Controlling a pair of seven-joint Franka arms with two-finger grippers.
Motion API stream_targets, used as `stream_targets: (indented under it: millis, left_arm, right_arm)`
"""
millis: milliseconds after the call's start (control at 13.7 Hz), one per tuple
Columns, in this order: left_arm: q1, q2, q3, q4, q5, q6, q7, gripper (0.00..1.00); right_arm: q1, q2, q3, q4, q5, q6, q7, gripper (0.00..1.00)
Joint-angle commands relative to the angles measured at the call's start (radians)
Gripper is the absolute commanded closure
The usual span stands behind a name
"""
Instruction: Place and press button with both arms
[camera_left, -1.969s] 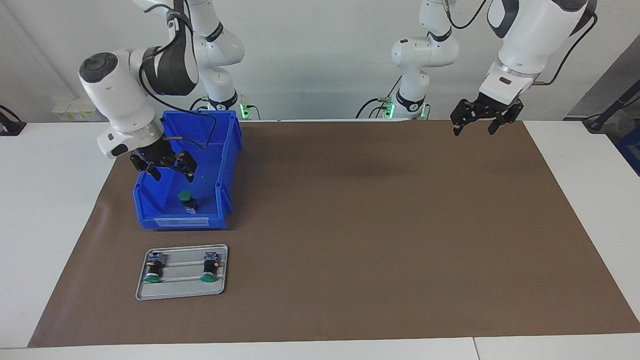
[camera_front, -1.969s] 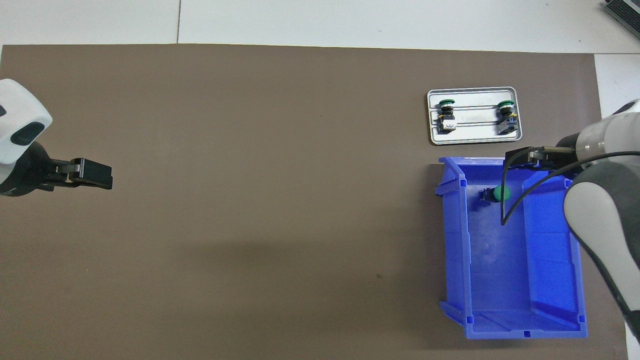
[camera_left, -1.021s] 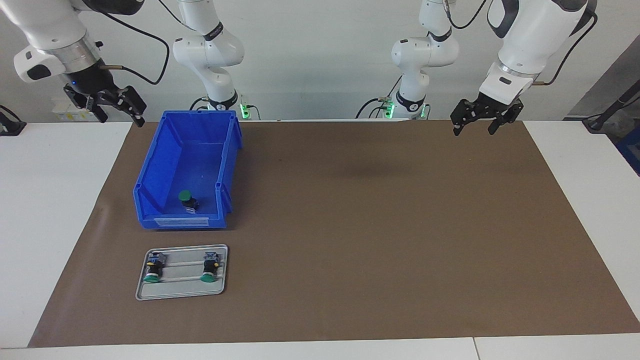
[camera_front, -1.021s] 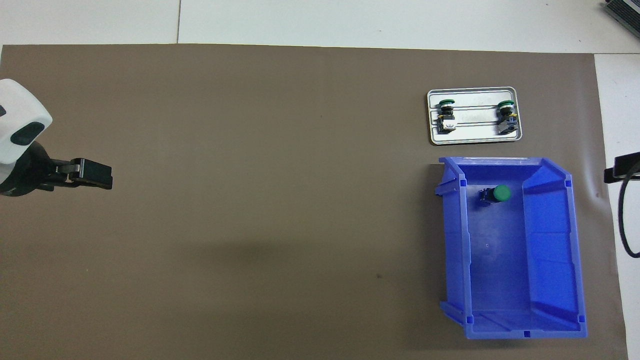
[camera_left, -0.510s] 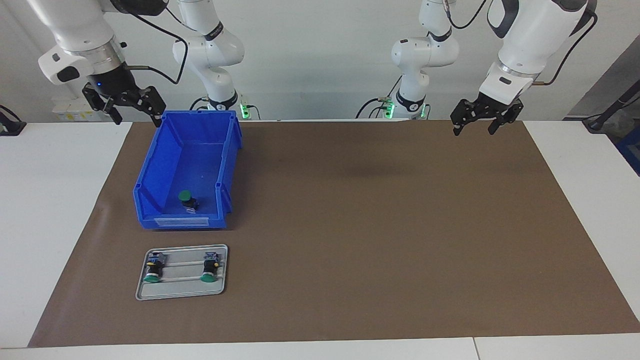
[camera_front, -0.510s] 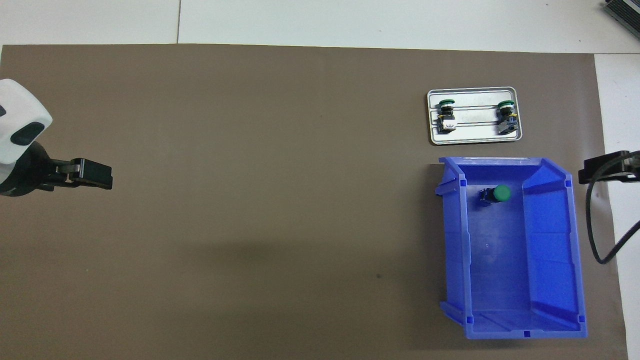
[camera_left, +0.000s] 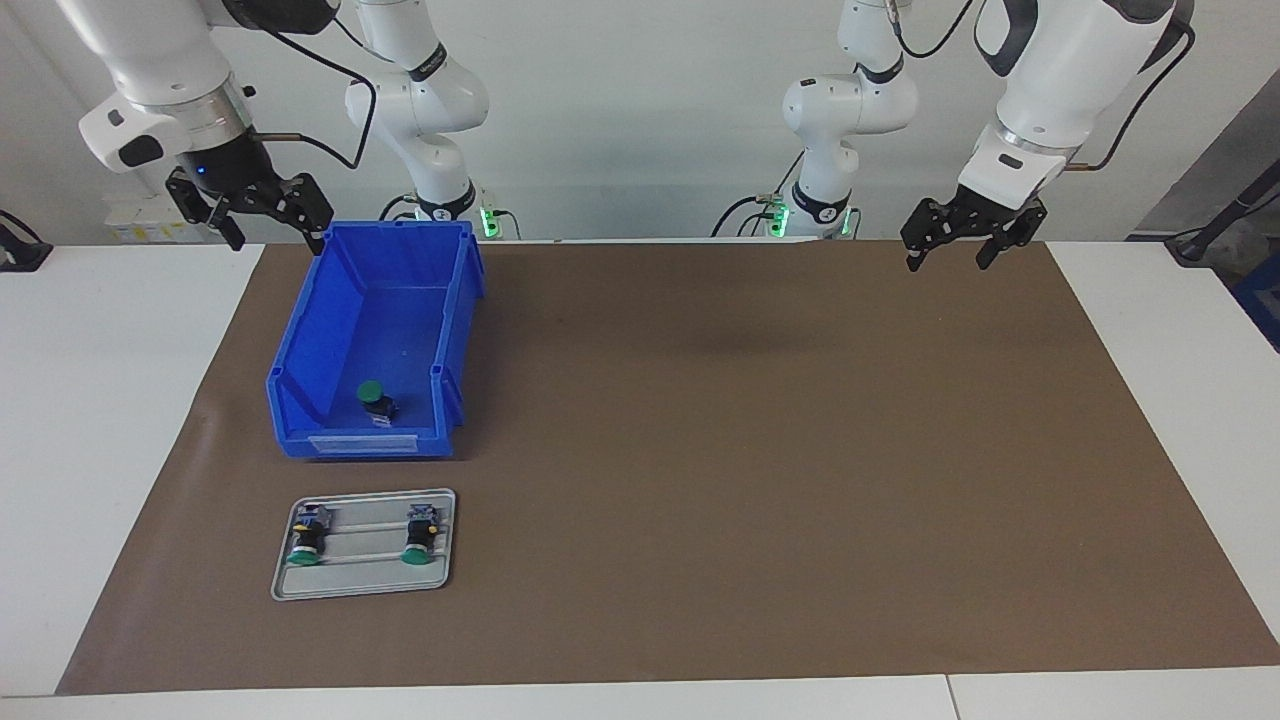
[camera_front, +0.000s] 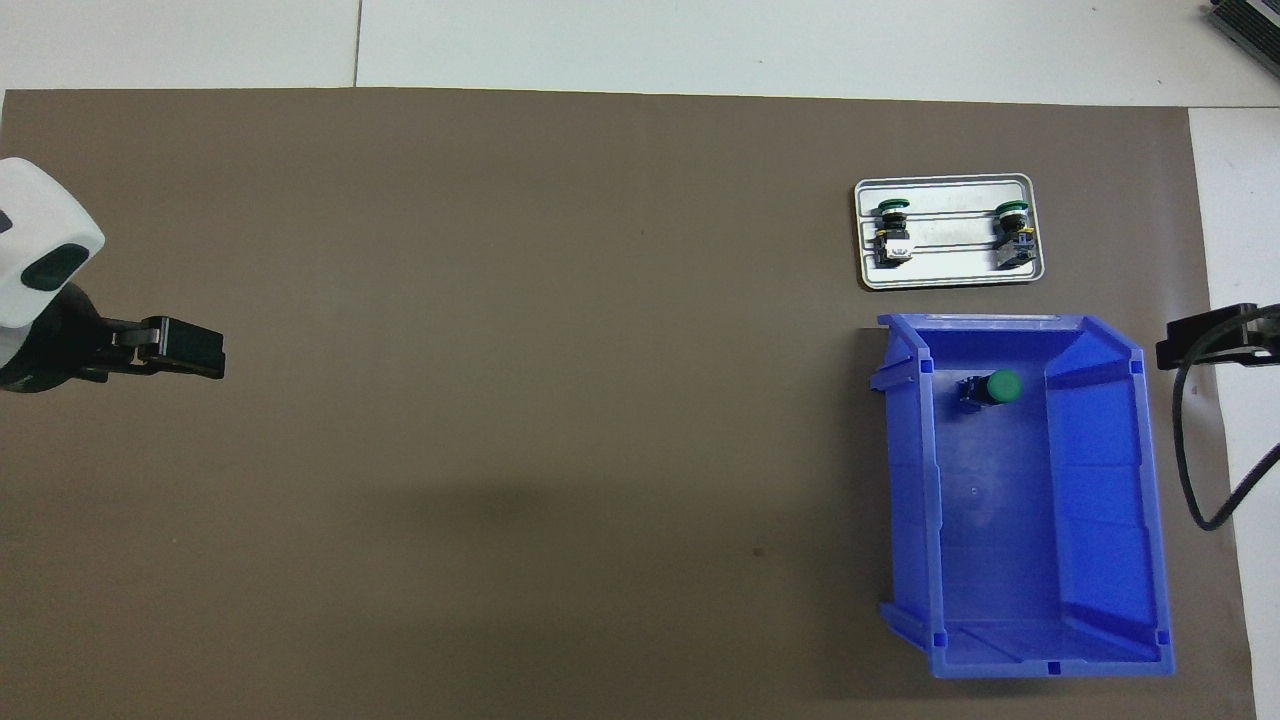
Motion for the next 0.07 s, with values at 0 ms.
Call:
stream_targets:
  millis: [0]
  left_arm:
    - [0.007,-0.032,0.002,-0.038,-0.011,0.021,0.009,0.00]
  right_arm:
    - [-0.001,-0.008,0.000,-0.015,0.006,0.006,-0.030,0.00]
